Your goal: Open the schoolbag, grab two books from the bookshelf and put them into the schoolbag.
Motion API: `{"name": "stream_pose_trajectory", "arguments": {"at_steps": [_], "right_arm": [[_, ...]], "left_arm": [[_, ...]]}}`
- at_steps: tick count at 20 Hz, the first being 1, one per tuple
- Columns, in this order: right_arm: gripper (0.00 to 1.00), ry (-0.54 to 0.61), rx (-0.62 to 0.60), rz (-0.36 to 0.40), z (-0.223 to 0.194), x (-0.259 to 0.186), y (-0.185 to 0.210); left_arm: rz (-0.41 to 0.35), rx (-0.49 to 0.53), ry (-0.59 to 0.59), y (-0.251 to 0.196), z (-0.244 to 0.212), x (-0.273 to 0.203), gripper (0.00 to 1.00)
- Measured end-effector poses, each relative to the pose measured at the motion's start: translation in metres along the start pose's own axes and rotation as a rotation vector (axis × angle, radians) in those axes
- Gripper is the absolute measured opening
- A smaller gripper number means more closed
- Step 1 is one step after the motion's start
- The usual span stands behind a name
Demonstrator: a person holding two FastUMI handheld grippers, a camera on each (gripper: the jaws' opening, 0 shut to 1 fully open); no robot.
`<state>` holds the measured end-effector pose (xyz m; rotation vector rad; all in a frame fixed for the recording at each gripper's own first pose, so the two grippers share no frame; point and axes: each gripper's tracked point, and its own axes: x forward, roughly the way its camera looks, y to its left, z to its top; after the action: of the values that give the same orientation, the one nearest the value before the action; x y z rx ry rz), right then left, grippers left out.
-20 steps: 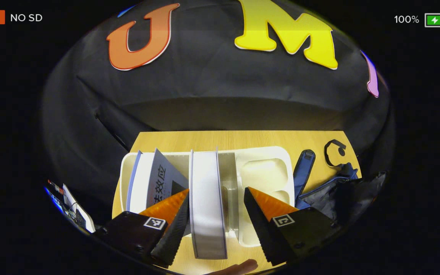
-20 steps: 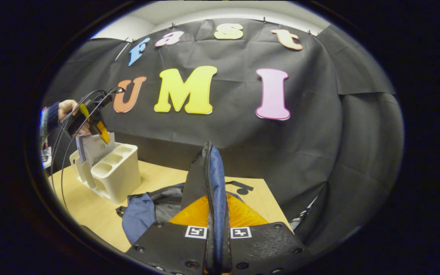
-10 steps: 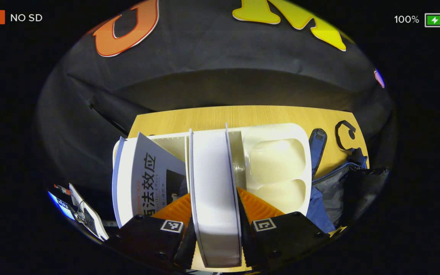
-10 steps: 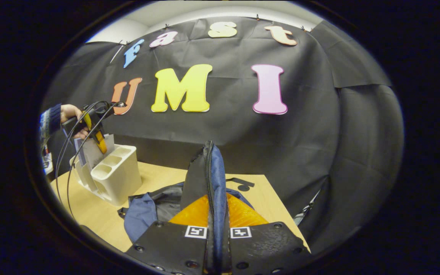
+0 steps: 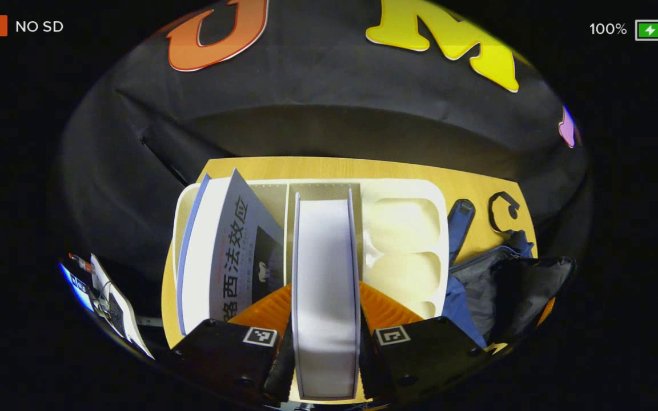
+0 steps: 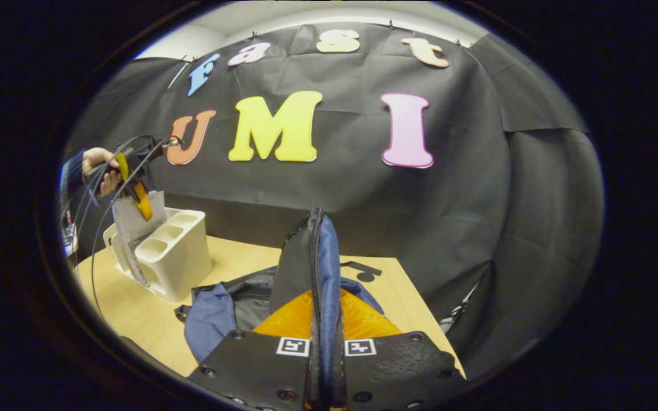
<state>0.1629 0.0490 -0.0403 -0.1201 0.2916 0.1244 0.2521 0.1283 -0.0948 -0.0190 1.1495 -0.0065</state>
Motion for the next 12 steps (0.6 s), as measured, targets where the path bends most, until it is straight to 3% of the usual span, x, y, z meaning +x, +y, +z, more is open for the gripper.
{"name": "stream_pose_trajectory", "arguments": {"at_steps": [4, 5, 7, 12], "right_arm": [[0.07, 0.013, 0.004, -0.002, -0.006, 0.001, 0.001], [0.07, 0.018, 0.003, -0.003, -0.007, 0.001, 0.001], [0.07, 0.016, 0.008, -0.001, -0.008, 0.001, 0.002], [0.08, 0.032, 0.015, 0.012, -0.009, 0.008, 0.012]], "left_arm": [[0.021, 0.017, -0.028, 0.014, -0.028, -0.033, 0.48], [0.017, 0.011, -0.041, 0.014, -0.038, -0.042, 0.52], [0.002, 0.003, -0.051, 0.017, -0.059, -0.059, 0.48], [-0.104, -0.018, -0.038, 0.009, -0.113, -0.081, 0.47]]}}
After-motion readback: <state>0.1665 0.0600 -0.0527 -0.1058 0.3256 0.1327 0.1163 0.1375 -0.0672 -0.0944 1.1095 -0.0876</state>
